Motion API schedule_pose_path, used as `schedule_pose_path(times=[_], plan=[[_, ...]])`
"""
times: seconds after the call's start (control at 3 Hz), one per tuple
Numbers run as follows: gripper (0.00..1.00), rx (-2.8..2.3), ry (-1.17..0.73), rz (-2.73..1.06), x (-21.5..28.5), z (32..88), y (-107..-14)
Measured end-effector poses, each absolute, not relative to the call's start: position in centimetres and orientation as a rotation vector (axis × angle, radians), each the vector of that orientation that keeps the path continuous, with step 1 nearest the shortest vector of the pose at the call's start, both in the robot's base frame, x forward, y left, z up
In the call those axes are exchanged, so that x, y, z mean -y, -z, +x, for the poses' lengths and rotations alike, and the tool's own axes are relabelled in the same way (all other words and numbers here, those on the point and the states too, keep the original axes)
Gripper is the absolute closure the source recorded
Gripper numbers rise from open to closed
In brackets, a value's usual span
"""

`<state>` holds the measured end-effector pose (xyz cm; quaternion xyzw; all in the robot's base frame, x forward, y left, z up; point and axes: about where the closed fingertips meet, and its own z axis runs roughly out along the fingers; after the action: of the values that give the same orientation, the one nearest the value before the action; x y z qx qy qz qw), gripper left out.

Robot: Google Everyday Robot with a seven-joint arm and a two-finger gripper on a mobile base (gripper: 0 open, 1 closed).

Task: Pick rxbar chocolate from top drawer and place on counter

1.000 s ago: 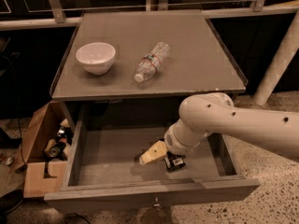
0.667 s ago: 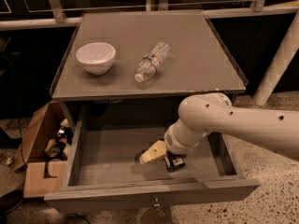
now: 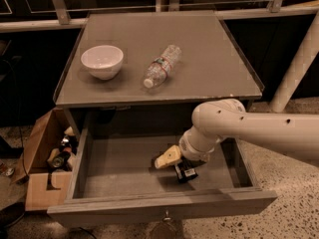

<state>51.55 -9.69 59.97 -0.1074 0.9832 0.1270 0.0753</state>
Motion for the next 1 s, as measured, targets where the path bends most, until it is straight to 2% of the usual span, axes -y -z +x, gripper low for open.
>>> schedule_pose_path(times=[1.0], plan=[[0.00,-2.975,-0.435,-0.397,8.7,49.8,-58.9]])
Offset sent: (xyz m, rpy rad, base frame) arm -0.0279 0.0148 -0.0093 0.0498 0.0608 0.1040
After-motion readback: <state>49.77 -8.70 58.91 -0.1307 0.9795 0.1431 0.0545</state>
